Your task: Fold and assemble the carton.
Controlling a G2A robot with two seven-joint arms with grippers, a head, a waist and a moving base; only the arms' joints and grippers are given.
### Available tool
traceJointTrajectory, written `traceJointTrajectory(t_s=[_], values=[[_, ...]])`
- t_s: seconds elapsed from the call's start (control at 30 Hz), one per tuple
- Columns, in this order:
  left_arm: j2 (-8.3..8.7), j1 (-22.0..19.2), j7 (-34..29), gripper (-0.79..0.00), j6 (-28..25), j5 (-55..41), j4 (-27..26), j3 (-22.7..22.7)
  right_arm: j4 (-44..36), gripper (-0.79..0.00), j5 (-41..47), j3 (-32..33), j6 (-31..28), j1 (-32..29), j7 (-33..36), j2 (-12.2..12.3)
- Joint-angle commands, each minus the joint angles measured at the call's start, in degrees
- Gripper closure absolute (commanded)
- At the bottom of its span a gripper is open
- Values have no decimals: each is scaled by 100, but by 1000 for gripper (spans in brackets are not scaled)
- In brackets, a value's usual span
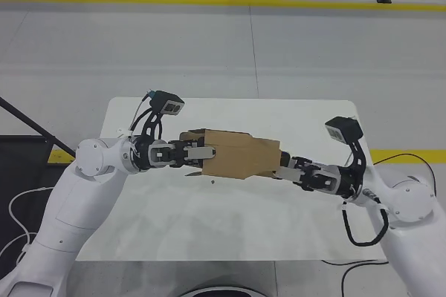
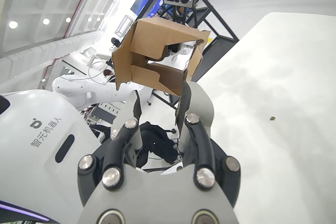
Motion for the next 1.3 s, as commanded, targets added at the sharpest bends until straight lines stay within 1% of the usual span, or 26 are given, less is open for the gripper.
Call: traceJointTrajectory(t_s=[0.0, 0.27, 0.47, 0.53, 0.73, 0.97, 1.27], values=[[-5, 4, -5, 0, 6, 4, -3, -9, 149, -342, 221, -148, -110, 168, 157, -26], [-23, 21, -29, 0, 29, 5, -8, -34, 460, -323, 474, -495, -301, 490, 188, -112], [-37, 35, -56, 0, 15, -11, 1, -51, 571, -311, 584, -764, -744, 637, 142, -193], [-40, 41, -61, 0, 16, -9, 1, -58, 620, -311, 577, -817, -770, 670, 136, -209], [-52, 63, -80, 0, 4, -10, -4, -89, 666, -317, 178, -967, -721, 784, -121, -260], [-68, 66, -109, 0, 6, -3, -5, -95, 443, -311, -511, -996, -589, 732, -674, -292], [-89, 70, -141, 0, 3, -7, 11, -106, 266, -314, -697, -990, -535, 654, -803, -305]])
